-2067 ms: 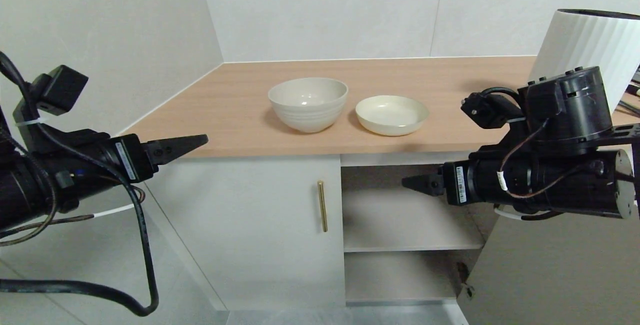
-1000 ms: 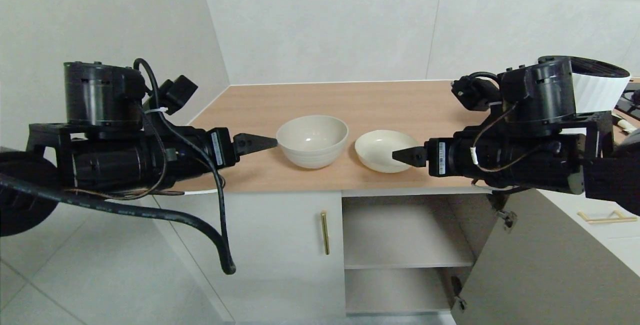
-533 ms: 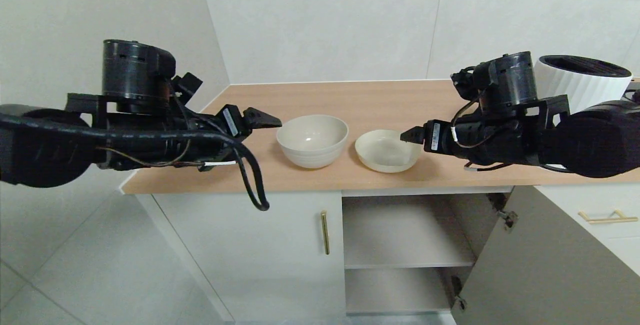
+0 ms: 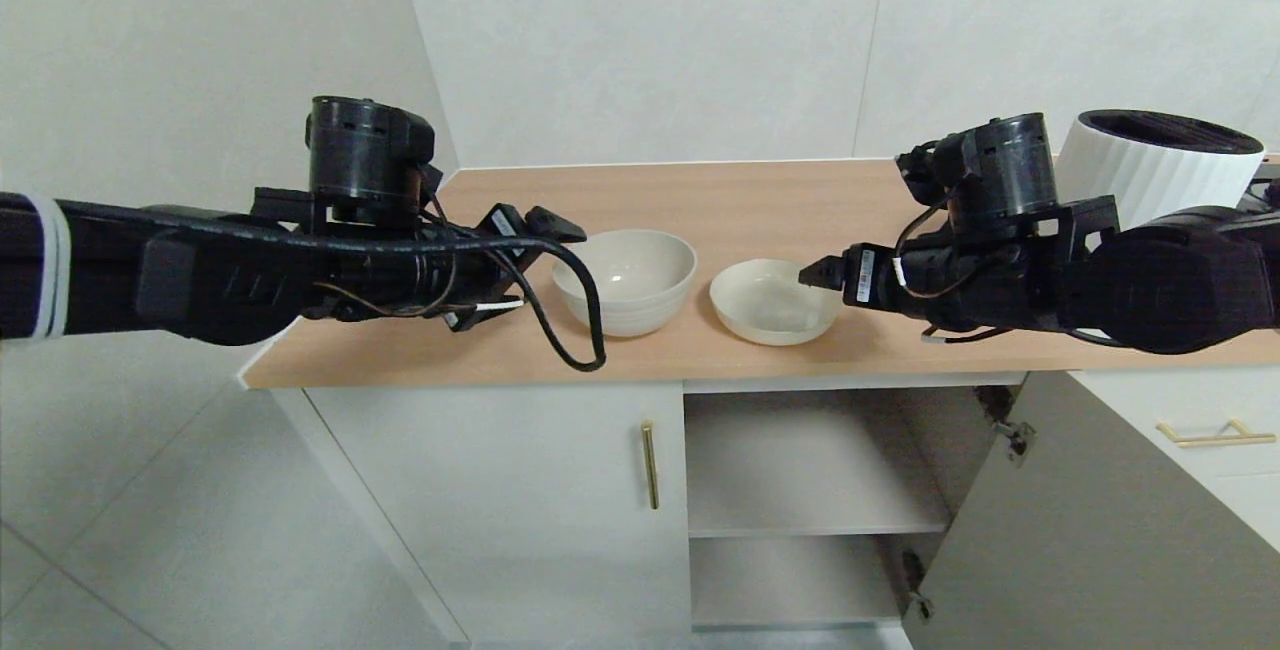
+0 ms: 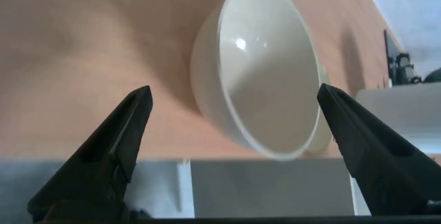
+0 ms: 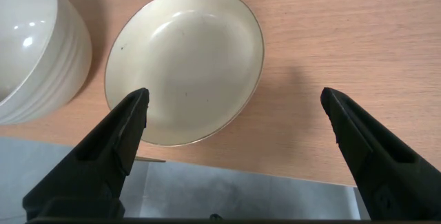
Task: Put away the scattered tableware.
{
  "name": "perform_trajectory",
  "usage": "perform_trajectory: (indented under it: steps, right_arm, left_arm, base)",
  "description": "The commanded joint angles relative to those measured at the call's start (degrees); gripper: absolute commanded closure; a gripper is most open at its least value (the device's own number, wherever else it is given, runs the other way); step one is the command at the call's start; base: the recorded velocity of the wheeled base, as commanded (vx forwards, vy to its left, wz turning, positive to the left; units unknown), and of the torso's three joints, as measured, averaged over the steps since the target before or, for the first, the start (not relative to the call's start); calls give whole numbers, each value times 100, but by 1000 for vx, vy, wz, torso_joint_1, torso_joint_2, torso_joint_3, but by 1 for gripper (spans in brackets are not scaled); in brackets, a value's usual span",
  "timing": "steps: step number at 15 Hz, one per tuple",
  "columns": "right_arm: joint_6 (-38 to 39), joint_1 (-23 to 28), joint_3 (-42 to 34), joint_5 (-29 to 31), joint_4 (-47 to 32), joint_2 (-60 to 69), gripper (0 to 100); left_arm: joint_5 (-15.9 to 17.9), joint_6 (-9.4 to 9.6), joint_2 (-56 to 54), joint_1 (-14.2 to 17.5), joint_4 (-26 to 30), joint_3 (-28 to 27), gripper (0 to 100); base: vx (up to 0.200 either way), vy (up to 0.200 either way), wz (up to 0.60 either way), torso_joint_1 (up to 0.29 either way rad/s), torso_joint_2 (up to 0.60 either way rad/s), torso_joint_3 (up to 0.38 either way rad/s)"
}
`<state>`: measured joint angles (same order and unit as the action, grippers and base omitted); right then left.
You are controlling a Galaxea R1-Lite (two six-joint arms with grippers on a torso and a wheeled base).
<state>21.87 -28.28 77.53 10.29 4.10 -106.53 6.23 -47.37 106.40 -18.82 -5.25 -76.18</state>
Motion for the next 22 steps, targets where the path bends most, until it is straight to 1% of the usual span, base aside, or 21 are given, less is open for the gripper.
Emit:
perform_trajectory:
  steps: [1, 5, 6, 13, 16, 18, 22]
  right_arm:
    - [1, -2, -1, -1, 3, 10, 0]
    - [1, -2, -10, -1, 3, 1, 0]
    - [1, -2, -1, -1, 3, 1, 0]
    - [1, -2, -19, 8, 3, 19, 0]
    - [-60, -99, -89, 131, 3, 1, 0]
    - [-86, -142, 25, 430, 3, -122, 0]
    - [-104, -204, 429, 1335, -5, -711, 0]
  left_arm:
    - [-69, -9, 232, -34, -81, -11, 0]
    - [-104, 0, 294, -69, -116, -11, 0]
    - [-104, 0, 294, -78, -116, -2, 100]
    - [-96, 9, 258, -104, -116, 7, 100]
    - [-96, 0, 197, -104, -116, 15, 100]
    - [-96, 0, 162, -104, -107, 15, 100]
    - [-96, 0, 179, -104, -107, 24, 100]
  base:
    - [0, 0, 0, 0, 0, 0]
    - [0, 0, 0, 0, 0, 0]
    - [0, 0, 0, 0, 0, 0]
    - [0, 0, 0, 0, 0, 0]
    - [0, 0, 0, 0, 0, 0]
    - [0, 0, 0, 0, 0, 0]
    - [0, 0, 0, 0, 0, 0]
